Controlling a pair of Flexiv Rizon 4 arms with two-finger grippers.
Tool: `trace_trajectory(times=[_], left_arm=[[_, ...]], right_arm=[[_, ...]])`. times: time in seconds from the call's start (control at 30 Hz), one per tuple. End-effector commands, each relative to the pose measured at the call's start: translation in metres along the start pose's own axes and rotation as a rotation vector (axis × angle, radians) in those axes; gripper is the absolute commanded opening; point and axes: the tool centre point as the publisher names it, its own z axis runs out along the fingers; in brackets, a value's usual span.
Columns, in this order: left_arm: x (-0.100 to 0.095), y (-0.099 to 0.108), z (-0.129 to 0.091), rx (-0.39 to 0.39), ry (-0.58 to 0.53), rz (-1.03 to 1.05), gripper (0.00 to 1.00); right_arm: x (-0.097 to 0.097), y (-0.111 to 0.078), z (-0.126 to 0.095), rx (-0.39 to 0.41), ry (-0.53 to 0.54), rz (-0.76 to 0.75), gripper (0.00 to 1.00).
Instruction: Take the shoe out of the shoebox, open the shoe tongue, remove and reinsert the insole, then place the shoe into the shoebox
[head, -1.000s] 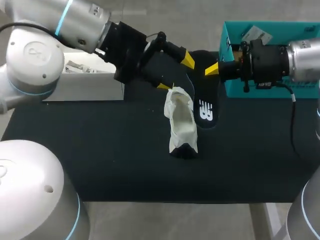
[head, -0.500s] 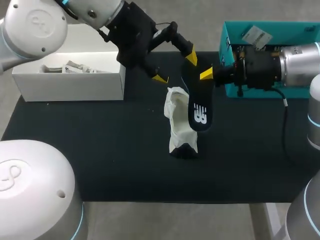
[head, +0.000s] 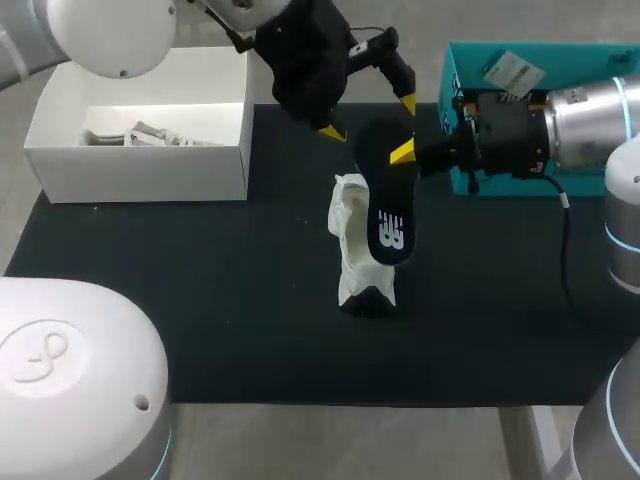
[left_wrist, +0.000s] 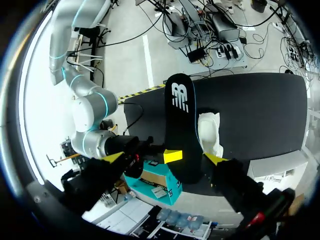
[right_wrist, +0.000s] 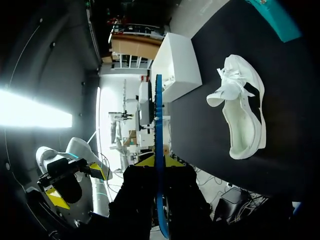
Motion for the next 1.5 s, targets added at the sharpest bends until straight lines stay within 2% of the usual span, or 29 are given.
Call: trace_trajectory(times=[0.03, 0.2, 0.37, 0.97, 1.5], left_arm=[[-0.009, 0.018, 0.012, 0.025, 0.301, 0.057, 1.0], [-0.011, 0.031, 0.022, 0.058, 0.386, 0.124, 1.0], [-0.011, 0.038, 0.025, 0.048, 0.39, 0.101, 1.0], [-0.002, 0.039, 0.015, 0.029, 0.352, 0.067, 1.0], [-0.001, 0.035, 0.015, 0.045, 0.324, 0.058, 1.0]], right_arm=[[-0.001, 0.0, 0.005, 0.0, -0.004, 0.003, 0.0], [-0.002, -0.001, 0.006, -0.004, -0.001, 0.005, 0.0], [-0.003, -0.002, 0.007, -0.019, 0.007, 0.005, 0.0], [-0.003, -0.001, 0.002, -0.069, 0.037, 0.004, 0.0], [-0.002, -0.001, 0.004, -0.064, 0.043, 0.004, 0.0]])
